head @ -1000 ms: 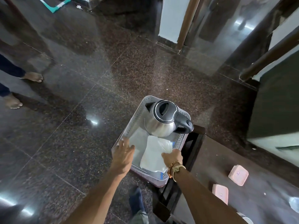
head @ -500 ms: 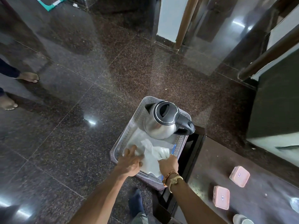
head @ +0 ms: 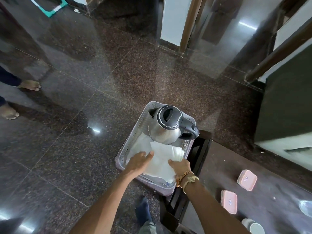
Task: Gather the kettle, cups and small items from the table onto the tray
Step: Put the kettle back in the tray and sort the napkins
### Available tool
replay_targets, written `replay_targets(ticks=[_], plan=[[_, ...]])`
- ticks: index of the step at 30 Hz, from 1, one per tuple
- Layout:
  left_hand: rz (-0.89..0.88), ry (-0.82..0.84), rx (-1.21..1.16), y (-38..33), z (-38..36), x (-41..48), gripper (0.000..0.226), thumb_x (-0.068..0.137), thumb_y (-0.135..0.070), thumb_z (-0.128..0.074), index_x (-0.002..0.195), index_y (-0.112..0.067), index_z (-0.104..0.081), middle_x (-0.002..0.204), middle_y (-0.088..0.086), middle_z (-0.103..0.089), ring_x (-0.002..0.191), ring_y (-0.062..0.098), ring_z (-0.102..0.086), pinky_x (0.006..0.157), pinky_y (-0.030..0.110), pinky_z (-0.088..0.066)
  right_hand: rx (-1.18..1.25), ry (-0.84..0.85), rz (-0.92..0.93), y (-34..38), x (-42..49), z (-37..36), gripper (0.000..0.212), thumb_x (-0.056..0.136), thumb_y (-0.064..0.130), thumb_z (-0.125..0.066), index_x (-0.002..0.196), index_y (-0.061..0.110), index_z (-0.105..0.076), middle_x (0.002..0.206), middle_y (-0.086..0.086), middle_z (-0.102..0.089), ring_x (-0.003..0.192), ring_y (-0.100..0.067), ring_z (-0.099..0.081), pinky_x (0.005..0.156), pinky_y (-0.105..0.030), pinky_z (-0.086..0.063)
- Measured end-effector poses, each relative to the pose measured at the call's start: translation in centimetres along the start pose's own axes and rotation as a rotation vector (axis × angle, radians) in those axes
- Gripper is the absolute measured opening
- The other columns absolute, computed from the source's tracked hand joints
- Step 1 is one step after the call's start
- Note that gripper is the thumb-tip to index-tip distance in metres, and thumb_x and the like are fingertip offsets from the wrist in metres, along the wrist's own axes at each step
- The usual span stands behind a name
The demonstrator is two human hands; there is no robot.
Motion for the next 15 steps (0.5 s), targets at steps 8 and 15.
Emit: replay_targets(ticks=[8,15], plan=[[0.089,0.201,-0.673,-3.9,-1.0,-5.6,0.049,0.077,-0.039,-0.084,0.116,-0.013,-0.07,0.106,0.003,-0.078,0.1,0.024,-0.074,0.093,0.044,-0.057,0.414,0.478,0.153,3.3,-7.5,1.8,0.043,0.085,-0.005,-0.07,0.126,-0.006,-0.06,0.125,-0.026,-0.065,0.118,-0.047,-0.06,0.102,-0.061,-0.047],[-0.063,0.16,-0.794,-8.6,-0.5,-11.4,0.05,0.082,-0.038,-0.079,0.123,-0.014,-0.064,0.117,0.007,-0.074,0.111,0.029,-0.069,0.097,0.05,-0.055,0.376,0.591,0.292,6.3,-13.3,5.4,0.051,0.074,-0.003,-0.076,0.123,-0.008,-0.062,0.125,-0.029,-0.064,0.115,-0.05,-0.06,0.099,-0.066,-0.047]])
Point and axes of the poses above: each hand's wrist, its own x-axis towards the middle knuckle, its own z-axis out of the back of the hand, y = z × x, the point moved 10 cm from there along x, towards the middle knuckle
